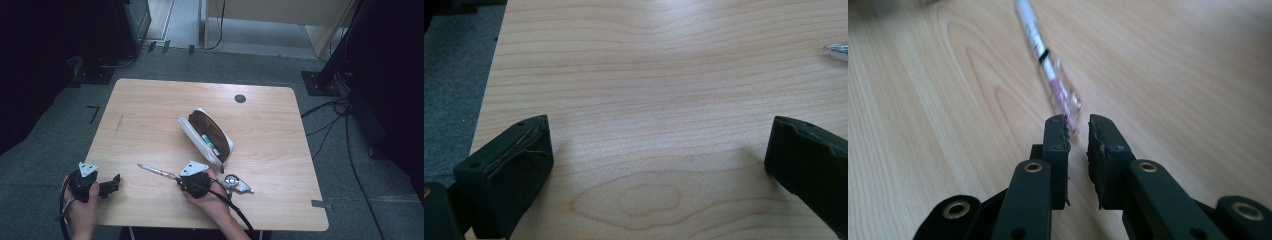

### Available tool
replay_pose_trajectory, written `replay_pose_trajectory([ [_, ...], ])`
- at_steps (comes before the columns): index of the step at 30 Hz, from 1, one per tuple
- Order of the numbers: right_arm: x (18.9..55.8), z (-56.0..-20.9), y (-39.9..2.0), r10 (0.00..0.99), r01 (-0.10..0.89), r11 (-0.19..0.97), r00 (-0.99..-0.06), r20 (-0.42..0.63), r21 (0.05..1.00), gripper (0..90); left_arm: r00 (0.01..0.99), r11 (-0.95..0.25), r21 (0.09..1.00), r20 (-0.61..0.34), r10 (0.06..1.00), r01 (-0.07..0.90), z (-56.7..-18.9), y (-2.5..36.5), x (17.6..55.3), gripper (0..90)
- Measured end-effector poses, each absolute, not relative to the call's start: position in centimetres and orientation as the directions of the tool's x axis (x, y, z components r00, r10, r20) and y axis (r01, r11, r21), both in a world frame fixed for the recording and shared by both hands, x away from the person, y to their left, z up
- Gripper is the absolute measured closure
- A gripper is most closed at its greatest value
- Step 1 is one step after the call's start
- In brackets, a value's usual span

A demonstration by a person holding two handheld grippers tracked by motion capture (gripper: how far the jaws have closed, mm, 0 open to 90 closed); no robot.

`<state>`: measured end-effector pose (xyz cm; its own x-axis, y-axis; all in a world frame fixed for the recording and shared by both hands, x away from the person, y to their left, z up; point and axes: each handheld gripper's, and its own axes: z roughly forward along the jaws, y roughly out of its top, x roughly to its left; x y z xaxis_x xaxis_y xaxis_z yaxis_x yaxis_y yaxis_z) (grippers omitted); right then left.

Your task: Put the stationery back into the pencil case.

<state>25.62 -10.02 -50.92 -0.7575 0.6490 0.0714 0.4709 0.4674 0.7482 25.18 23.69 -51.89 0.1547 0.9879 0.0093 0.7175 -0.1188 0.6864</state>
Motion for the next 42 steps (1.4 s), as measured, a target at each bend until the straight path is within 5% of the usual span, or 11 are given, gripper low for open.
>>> replay_pose_trajectory([
  [15, 26.5, -51.3, -8.1, 0.668, 0.459, 0.503, -0.744, 0.008, 0.732, 64.4, 0.154, -0.118, 0.686, 0.008, 0.988, 0.718, -51.9, 23.7, 25.2, 0.0],
  [29, 28.5, -51.3, -7.2, 0.802, 0.505, 0.388, -0.597, -0.012, 0.771, 64.6, 0.154, -0.118, 0.686, 0.008, 0.988, 0.718, -51.9, 23.7, 25.2, 0.0],
  [42, 29.7, -50.5, -1.5, 0.712, 0.479, 0.375, -0.697, 0.085, 0.794, 64.5, 0.155, -0.119, 0.686, 0.009, 0.988, 0.718, -51.9, 23.7, 25.2, 0.0],
])
